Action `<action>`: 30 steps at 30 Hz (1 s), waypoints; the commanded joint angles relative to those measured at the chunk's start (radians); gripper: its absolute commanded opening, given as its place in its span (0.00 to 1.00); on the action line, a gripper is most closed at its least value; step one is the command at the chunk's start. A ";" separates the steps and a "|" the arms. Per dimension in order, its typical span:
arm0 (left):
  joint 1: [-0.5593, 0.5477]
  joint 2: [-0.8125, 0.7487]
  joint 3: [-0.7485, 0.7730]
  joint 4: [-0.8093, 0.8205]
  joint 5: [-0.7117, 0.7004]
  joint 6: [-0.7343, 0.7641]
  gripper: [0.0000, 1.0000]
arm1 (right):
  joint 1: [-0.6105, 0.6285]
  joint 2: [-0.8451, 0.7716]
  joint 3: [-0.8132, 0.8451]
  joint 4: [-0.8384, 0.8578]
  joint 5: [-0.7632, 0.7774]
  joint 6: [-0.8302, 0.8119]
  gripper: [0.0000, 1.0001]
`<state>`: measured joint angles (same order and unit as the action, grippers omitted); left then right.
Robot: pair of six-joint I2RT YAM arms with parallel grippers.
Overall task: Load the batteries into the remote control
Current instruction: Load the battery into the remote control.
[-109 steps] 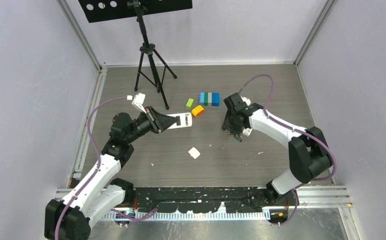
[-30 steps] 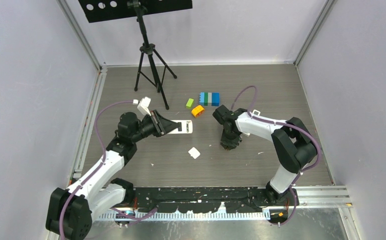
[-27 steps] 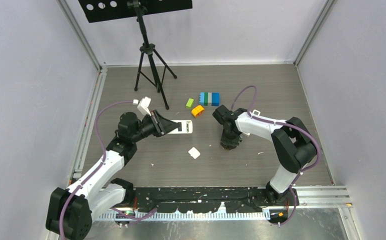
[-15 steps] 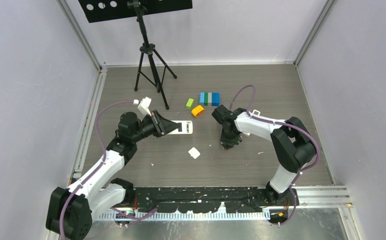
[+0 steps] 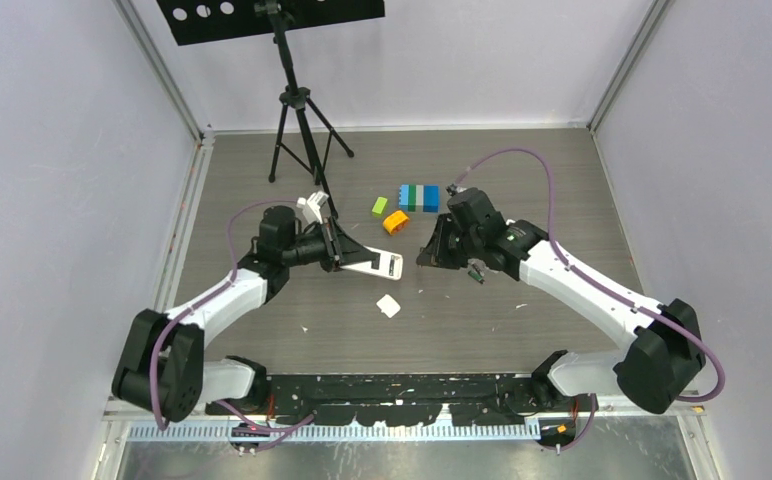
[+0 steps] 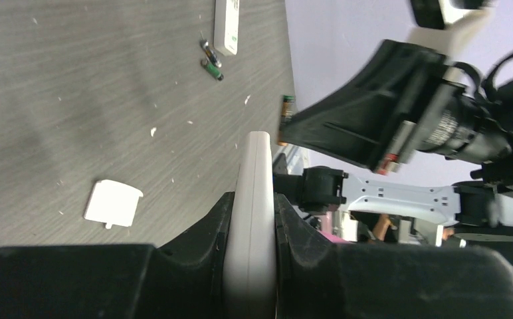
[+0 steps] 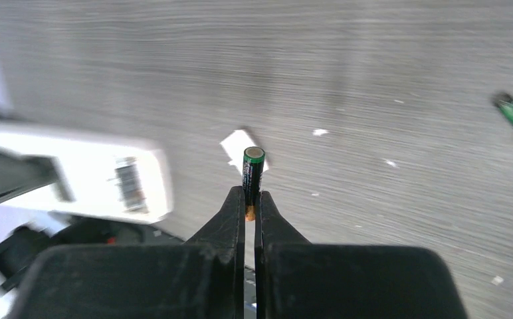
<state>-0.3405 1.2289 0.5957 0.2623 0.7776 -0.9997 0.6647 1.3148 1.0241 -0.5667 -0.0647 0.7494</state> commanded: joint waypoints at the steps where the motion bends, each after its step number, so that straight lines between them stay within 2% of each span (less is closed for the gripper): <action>1: -0.004 0.055 0.018 0.121 0.090 -0.089 0.00 | 0.004 -0.039 0.029 0.095 -0.162 0.019 0.00; 7: -0.008 0.105 -0.017 0.240 0.088 -0.152 0.00 | 0.011 -0.012 0.041 0.106 -0.223 0.092 0.00; 21: -0.008 0.122 -0.028 0.261 0.094 -0.153 0.00 | 0.043 0.051 0.062 0.092 -0.219 0.115 0.02; 23: -0.008 0.120 -0.031 0.269 0.096 -0.154 0.00 | 0.044 0.059 0.063 0.084 -0.210 0.119 0.04; 30: -0.008 0.118 -0.040 0.288 0.103 -0.160 0.00 | 0.044 0.064 0.063 0.075 -0.170 0.139 0.21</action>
<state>-0.3450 1.3518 0.5568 0.4648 0.8391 -1.1454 0.7048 1.3754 1.0473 -0.4946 -0.2653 0.8738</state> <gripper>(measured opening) 0.224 0.179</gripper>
